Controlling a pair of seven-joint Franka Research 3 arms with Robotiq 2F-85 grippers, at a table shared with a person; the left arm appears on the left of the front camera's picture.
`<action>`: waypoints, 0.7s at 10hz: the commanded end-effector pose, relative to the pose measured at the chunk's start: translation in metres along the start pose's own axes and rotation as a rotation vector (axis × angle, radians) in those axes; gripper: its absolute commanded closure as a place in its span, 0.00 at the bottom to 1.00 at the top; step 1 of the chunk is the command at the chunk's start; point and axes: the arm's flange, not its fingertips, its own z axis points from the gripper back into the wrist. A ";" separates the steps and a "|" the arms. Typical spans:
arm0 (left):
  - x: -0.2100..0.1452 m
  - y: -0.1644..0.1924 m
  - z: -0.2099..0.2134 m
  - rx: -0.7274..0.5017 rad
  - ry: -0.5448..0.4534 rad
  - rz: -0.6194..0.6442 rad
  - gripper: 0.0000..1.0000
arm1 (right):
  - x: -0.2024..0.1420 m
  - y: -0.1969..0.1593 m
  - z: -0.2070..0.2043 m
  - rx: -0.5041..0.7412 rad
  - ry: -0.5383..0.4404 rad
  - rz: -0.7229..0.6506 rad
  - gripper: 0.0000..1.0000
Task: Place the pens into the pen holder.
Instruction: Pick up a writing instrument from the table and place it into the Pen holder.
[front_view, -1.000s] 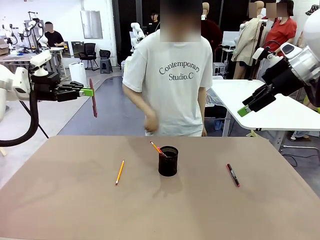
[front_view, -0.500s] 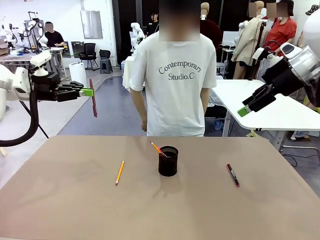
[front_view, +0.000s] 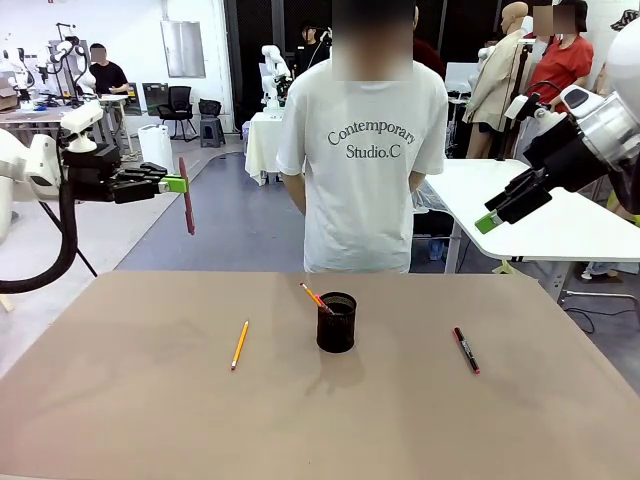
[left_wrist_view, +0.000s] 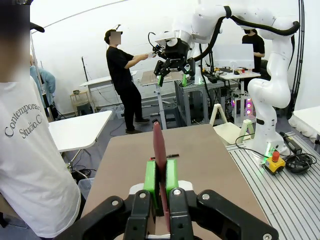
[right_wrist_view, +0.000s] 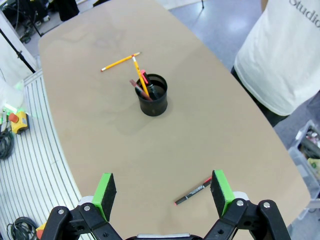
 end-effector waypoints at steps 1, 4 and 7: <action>0.001 0.000 0.002 -0.002 0.007 -0.003 1.00 | 0.001 0.000 0.001 -0.001 -0.012 0.000 0.00; 0.001 0.005 -0.023 0.075 0.015 0.019 1.00 | 0.001 0.000 0.001 -0.001 -0.012 0.000 0.00; -0.011 0.013 -0.101 0.039 0.038 0.013 1.00 | 0.001 0.000 0.001 -0.001 -0.012 0.000 0.00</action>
